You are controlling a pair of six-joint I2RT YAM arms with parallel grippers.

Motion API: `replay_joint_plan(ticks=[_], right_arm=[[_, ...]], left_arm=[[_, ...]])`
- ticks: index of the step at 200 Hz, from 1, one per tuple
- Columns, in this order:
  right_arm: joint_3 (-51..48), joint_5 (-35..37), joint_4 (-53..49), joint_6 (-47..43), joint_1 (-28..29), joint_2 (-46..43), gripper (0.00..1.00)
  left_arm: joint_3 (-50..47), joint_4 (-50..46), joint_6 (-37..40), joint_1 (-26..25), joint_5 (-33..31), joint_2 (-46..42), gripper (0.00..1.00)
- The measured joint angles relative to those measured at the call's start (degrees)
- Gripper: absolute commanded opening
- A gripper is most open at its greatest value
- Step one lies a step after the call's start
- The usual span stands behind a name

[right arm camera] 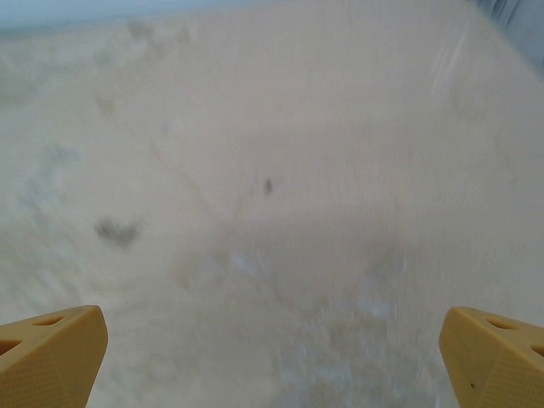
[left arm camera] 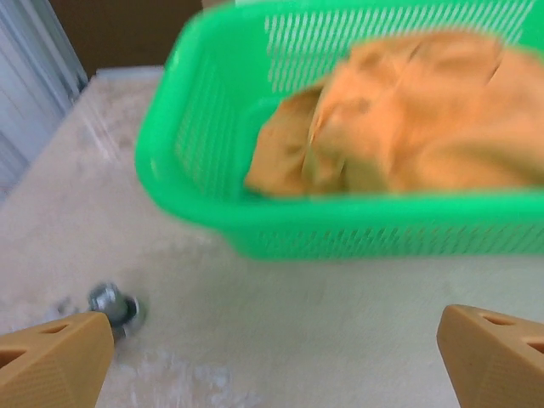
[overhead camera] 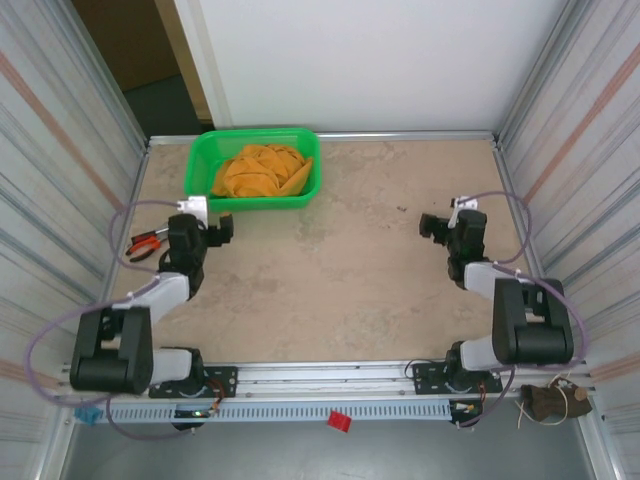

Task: Fold the inside-out t-shirt

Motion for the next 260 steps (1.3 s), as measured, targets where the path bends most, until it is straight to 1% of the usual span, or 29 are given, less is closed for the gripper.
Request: replay_joint_plan(ticks=[9, 22, 32, 42, 52, 62, 87, 98, 113, 127, 144, 158, 177, 181, 191, 205, 211, 213, 230, 237, 245, 260], right_arm=[[5.16, 0.98, -5.25, 2.86, 0.00, -1.97, 0.99], [14.75, 3.04, -14.36, 10.86, -1.22, -2.91, 0.99], [22.34, 1.20, -20.24, 16.22, -3.39, -2.47, 0.99], [27.67, -0.59, -23.67, 19.67, -5.18, -1.79, 0.99], [31.80, -2.54, -26.69, 22.08, -5.88, -0.92, 1.00], [34.32, -4.15, -29.35, 23.23, -4.92, -0.04, 0.98], [39.45, -6.67, -38.05, 23.45, 2.27, 3.52, 0.95], [41.38, -7.67, -41.46, 23.23, 5.68, 5.25, 0.95], [42.40, -8.59, -44.63, 23.06, 8.90, 6.45, 0.95], [42.47, -8.96, -46.77, 23.02, 10.71, 6.84, 0.95], [42.47, -9.09, -48.35, 22.64, 11.80, 7.32, 0.95], [42.47, -9.18, -49.16, 22.53, 12.22, 8.04, 0.94], [42.47, -9.77, -49.99, 22.12, 12.57, 9.25, 0.93], [42.47, -9.88, -50.16, 22.01, 12.57, 9.51, 0.93], [42.47, -9.94, -50.60, 21.94, 12.57, 9.90, 0.93], [42.47, -9.92, -51.19, 21.79, 12.57, 9.99, 0.93], [42.47, -9.92, -51.25, 21.75, 12.57, 9.99, 0.93], [42.47, -9.92, -51.25, 21.75, 12.57, 9.99, 0.93], [42.47, -9.90, -51.67, 21.66, 12.57, 9.99, 0.93], [42.47, -9.92, -51.76, 21.57, 12.57, 9.99, 0.93], [42.47, -9.94, -51.87, 21.55, 12.57, 9.99, 0.93], [42.47, -10.01, -52.13, 21.55, 12.57, 9.99, 0.93]], left_arm=[[5.29, -5.97, -1.27, -0.37, 0.02, -2.12, 0.98], [15.82, -13.90, -3.15, -1.31, -0.22, -2.23, 0.99], [24.15, -18.53, -4.33, -2.29, -0.46, -0.09, 0.99], [32.98, -22.60, -5.42, -3.50, -0.39, 3.34, 0.99], [42.03, -26.86, -6.56, -4.74, -0.39, 8.70, 0.99], [50.75, -31.10, -7.34, -5.88, -0.39, 14.53, 0.99], [71.01, -43.39, -8.87, -8.46, -2.12, 32.44, 0.99], [78.49, -49.20, -9.70, -9.16, -3.08, 40.24, 0.99], [88.28, -58.10, -11.15, -9.77, -4.33, 50.66, 0.99], [93.77, -64.32, -12.11, -9.79, -5.14, 57.94, 0.99], [97.24, -70.12, -12.98, -9.53, -5.35, 63.73, 0.99], [98.36, -73.22, -13.86, -9.14, -5.31, 66.20, 0.99], [99.30, -75.36, -14.91, -8.52, -4.20, 67.38, 0.99], [99.65, -75.71, -15.26, -8.44, -3.74, 67.54, 0.97], [100.48, -76.00, -15.67, -8.28, -2.80, 67.84, 0.92], [101.79, -75.84, -16.52, -8.17, -1.22, 68.35, 0.77], [101.94, -75.67, -16.90, -8.22, -0.33, 68.48, 0.67], [101.94, -75.63, -16.96, -8.26, -0.09, 68.52, 0.65], [101.96, -75.25, -17.33, -8.83, 1.79, 69.09, 0.30], [101.94, -75.01, -17.55, -9.22, 2.43, 69.33, 0.15], [101.94, -74.64, -17.57, -9.66, 2.89, 69.51, 0.01], [101.92, -73.75, -17.40, -10.43, 3.32, 69.57, 0.00]])
